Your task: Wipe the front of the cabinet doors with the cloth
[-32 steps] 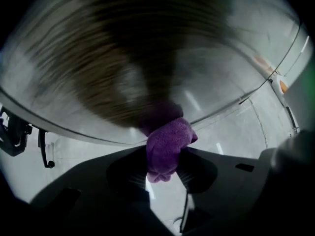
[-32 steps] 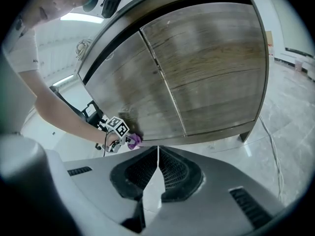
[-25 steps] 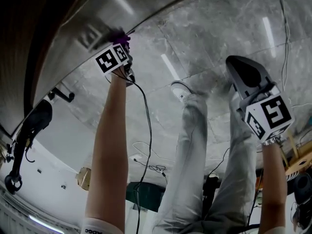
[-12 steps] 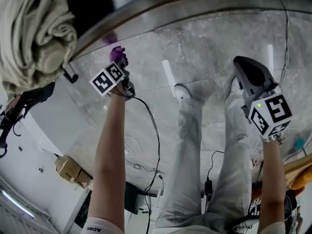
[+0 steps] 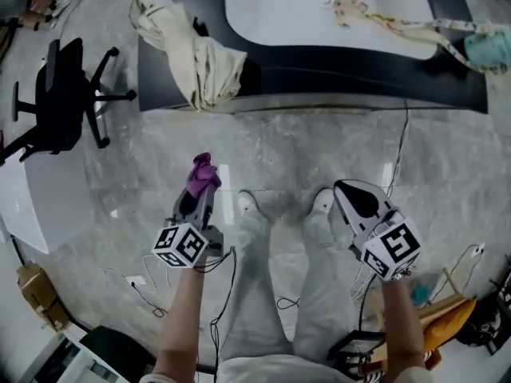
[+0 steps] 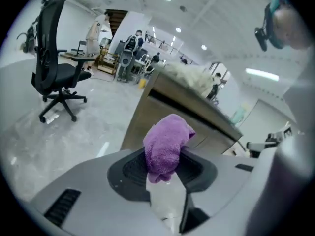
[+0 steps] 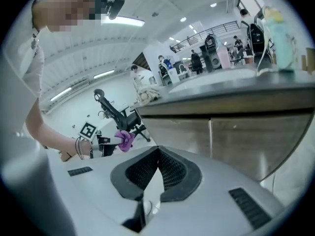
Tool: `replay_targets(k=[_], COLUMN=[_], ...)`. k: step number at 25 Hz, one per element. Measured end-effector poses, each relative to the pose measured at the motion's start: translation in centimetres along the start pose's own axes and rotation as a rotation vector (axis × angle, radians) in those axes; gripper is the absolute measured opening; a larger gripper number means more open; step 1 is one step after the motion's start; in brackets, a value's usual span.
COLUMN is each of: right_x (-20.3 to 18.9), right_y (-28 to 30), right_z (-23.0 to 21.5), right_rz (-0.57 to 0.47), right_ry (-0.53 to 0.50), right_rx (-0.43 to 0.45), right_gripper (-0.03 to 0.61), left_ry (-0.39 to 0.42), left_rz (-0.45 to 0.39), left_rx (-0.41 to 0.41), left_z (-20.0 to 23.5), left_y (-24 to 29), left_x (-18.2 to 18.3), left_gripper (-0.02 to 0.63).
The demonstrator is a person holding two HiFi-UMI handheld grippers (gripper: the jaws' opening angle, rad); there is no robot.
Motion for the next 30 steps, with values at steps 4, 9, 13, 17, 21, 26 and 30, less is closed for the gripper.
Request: replay_targets(k=[4,9,13,17,21,26,30], right_x=[6.4,13.4,18.2,21.6,23.8,27.1,28.9], right_y=[-6.2,-12.9,-16.3,-18.7,-20.9,-23.0,-24.6], right_z=[4.5,11.7,15.5,19.2,21.7,22.7,23.5], right_rz=[-0.103,-0.211,-0.275,-0.342,-0.444,-0.521,-0.531], right_ry=[-0.054,-0.091,-0.126,-0.166,-0.191,-0.228,-0.293], right_rx=[-0.022,-0.048,-0.067,-0.093,-0.117,-0.101,-0.058], right_gripper=[0.026,0.026,0.026,0.026,0.026,0.026,0.026], left_ry=[0.027,0.094,0.104,0.156,0.211,0.315,0.278], left_rz=[-0.109,-0.194,-0.303,-0.411,-0.463,-0.519,-0.539], left_rx=[-0.172,-0.273,-0.344,-0.396,-0.436,-0.453,-0.413], left_z=[-7.8,-13.6,-17.5,-20.4,-21.8,-24.9,-26.8], left_y=[-7.4,-16.4,-21.4,-25.9,-29.0,-33.3,-35.9], left_x=[4.6,10.8,17.5,23.0,25.7,27.7,26.6], left_gripper=[0.140,0.138,0.139,0.139,0.140,0.140,0.141])
Point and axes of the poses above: the fingertips, and each gripper's own axes: y forward along the fingers, z to its left, x out of its top, the point moved 2 cm from there along -y, backward along the fingers, and after that the axes turned 7 degrees about x, right-handed, at the moved point
